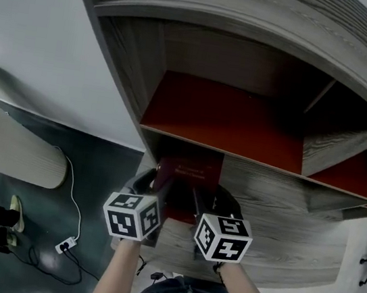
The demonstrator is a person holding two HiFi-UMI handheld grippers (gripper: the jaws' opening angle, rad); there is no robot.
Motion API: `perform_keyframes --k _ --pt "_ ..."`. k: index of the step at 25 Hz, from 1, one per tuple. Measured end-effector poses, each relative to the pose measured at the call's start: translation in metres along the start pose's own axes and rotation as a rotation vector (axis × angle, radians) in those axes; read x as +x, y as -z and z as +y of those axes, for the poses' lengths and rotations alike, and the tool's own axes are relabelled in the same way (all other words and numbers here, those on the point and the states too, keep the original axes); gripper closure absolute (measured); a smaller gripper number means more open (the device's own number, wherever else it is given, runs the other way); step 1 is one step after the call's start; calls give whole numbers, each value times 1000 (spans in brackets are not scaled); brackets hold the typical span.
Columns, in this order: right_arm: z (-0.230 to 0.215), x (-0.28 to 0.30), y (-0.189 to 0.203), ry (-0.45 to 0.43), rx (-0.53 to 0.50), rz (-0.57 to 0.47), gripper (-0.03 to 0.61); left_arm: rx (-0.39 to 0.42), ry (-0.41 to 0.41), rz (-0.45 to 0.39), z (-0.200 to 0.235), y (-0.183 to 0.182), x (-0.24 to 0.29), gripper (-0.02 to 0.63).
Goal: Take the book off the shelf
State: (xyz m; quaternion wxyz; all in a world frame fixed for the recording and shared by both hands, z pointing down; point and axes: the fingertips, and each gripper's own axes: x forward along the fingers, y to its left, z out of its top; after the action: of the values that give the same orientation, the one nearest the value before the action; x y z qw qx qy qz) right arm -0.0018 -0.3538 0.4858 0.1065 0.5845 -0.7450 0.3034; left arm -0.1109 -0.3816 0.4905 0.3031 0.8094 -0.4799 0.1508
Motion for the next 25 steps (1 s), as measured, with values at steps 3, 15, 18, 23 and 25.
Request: perform_keyframes --k 3,15,18,23,25 --pt "2 -9 -1 2 -15 -37 357 18 -9 -34 -6 -1 -8 387" --pt "8 -48 1 0 -26 -139 359 66 -5 -115 -29 1 -41 393" --pt "9 -58 3 -2 -24 -155 359 77 -5 -128 -35 3 -50 394" --pt "10 -77 6 -2 -32 -186 359 97 2 -155 -47 7 -64 394" --pt "11 -85 7 -4 -36 -200 359 104 4 -171 -52 9 -70 394"
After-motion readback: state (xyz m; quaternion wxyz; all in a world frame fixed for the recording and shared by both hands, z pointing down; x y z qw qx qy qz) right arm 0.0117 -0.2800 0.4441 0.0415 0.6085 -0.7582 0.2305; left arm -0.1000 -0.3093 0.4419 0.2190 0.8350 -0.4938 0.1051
